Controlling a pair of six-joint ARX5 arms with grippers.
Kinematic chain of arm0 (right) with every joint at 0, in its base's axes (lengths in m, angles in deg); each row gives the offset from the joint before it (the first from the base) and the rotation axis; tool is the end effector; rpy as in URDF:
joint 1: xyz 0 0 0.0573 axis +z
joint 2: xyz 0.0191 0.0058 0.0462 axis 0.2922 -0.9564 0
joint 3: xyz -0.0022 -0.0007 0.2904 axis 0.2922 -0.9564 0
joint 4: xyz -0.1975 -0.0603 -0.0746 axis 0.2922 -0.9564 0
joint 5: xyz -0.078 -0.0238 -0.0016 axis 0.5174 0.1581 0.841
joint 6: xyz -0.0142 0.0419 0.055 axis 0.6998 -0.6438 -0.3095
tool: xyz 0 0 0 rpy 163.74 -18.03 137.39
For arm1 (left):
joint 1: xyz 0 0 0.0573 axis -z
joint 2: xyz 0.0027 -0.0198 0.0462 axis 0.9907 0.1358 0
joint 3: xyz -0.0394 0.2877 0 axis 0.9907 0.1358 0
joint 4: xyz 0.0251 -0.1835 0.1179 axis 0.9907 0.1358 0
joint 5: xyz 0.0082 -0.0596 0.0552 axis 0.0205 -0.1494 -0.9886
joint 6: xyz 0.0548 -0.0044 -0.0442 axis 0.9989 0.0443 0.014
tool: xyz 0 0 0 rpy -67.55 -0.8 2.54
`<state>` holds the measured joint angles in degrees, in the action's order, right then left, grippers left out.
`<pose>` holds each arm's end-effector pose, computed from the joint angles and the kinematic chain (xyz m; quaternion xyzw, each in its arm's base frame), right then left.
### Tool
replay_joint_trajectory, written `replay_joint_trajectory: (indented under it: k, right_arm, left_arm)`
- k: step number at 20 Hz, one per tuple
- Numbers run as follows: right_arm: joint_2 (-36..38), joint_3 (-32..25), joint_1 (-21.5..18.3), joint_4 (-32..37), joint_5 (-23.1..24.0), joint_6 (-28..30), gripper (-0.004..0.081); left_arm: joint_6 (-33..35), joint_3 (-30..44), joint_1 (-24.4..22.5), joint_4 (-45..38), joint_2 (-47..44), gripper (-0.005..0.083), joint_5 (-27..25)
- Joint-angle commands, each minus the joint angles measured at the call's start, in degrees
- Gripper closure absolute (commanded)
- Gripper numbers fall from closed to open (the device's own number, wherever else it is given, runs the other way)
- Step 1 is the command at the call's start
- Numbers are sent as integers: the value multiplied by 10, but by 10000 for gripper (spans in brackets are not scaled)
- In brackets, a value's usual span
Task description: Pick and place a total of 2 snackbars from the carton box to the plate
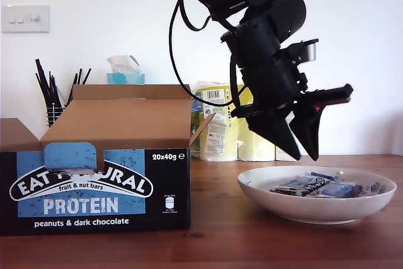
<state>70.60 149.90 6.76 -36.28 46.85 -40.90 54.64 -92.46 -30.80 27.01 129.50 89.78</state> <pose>-0.0395 -0.0090 0.3307 -0.0590 0.2367 0.2738 0.9303 0.3036 -0.3879 0.2101 0.1534 0.4426 -0.4029 0.7863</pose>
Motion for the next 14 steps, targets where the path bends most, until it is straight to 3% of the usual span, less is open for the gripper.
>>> replay_joint_trajectory:
  k: [1,7,14]
  right_arm:
    - [-4,4,2,8,15,3,783]
    - [-19,-6,2,87,39,16,783]
    - [-87,-81,2,248,38,15,783]
  left_arm:
    - [2,-6,7,17,-20,767,21]
    - [2,-6,10,47,-109,793,21]
    - [33,-3,-7,64,-169,793,19]
